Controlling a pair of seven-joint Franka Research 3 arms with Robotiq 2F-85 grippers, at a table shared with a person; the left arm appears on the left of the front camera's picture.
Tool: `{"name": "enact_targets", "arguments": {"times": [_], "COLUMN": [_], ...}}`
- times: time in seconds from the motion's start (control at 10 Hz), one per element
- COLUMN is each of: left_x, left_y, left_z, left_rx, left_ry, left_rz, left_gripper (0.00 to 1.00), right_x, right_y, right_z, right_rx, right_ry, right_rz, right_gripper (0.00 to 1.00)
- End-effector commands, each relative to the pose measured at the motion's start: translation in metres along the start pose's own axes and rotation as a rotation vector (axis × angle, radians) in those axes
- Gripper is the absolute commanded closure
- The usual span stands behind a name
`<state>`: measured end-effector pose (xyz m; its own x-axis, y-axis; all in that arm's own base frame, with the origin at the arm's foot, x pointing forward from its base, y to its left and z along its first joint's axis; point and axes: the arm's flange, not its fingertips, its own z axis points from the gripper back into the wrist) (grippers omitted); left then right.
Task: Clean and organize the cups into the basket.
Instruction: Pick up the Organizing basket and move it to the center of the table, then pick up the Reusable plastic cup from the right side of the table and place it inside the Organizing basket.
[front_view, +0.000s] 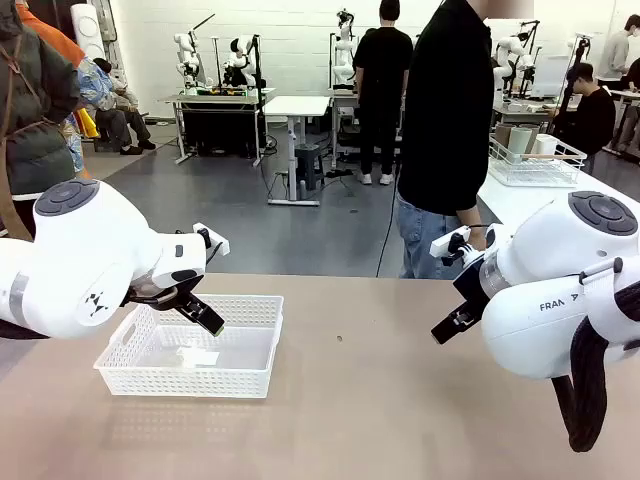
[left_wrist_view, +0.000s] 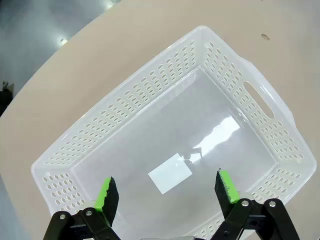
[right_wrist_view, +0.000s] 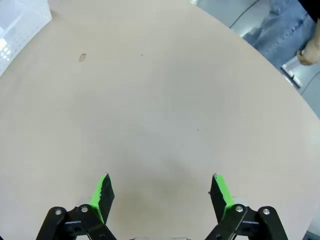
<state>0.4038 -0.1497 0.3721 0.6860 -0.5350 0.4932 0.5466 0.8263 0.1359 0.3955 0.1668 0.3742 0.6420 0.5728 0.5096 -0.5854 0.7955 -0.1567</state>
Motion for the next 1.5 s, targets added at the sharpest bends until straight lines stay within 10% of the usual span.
{"name": "enact_targets", "arguments": {"times": [0.0, 1.4], "left_x": [0.0, 0.0], "left_y": [-0.0001, -0.0001], "left_z": [0.0, 0.0], "left_rx": [0.0, 0.0], "left_ry": [0.0, 0.0], "left_rz": [0.0, 0.0], "left_gripper": [0.0, 0.0], "right_x": [0.0, 0.0], "right_y": [0.0, 0.0], "right_z": [0.0, 0.0], "right_rx": [0.0, 0.0], "right_ry": [0.0, 0.0], "right_rz": [0.0, 0.0], "right_gripper": [0.0, 0.0]}}
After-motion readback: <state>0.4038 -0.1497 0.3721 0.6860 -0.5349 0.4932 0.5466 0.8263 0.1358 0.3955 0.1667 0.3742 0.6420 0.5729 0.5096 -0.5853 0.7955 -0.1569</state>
